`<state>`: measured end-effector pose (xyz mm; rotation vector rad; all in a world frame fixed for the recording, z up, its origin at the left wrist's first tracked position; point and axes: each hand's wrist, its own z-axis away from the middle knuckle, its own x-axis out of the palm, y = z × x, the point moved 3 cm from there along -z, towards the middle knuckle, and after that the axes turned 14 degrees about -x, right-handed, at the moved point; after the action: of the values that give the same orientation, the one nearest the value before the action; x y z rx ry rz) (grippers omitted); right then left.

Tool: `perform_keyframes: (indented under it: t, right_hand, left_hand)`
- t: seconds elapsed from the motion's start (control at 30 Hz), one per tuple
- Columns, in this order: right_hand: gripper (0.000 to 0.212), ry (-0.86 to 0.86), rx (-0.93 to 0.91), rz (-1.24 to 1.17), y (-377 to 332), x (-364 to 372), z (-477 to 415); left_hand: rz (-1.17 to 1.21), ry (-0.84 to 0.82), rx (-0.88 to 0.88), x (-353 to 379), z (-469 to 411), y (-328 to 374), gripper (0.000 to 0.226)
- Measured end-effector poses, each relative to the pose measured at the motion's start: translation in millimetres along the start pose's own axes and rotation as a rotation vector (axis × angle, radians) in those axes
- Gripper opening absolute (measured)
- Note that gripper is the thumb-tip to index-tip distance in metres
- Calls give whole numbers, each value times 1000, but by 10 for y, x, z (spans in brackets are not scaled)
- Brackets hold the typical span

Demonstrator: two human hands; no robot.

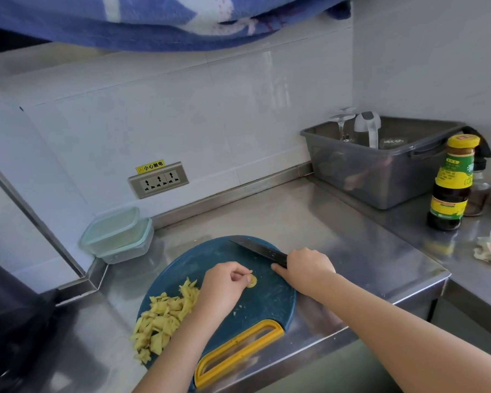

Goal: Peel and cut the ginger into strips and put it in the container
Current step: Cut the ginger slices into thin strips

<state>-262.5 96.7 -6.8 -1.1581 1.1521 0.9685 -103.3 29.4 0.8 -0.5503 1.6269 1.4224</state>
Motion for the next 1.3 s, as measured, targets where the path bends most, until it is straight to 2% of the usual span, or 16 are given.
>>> perform_keyframes:
  t: [0.23, 0.33, 0.43, 0.77, 1.03, 1.3]
  right_hand:
    - [51, -22, 82, -291, -21, -81, 149]
    - [59, -78, 97, -565, -96, -61, 247]
    - [57, -118, 148, -797, -169, -73, 324]
    - [59, -213, 138, -702, -358, -95, 340]
    - [54, -165, 230, -950, -328, -203, 432]
    - [54, -227, 250, -887, -434, -244, 478]
  left_hand:
    - [11, 92, 64, 70, 50, -21, 18]
    - [31, 118, 82, 101, 64, -28, 17]
    - [39, 156, 84, 130, 94, -34, 19]
    - [133, 301, 139, 201, 214, -86, 10]
    - [119, 322, 140, 234, 202, -119, 4]
    - [139, 329, 163, 235, 192, -119, 4]
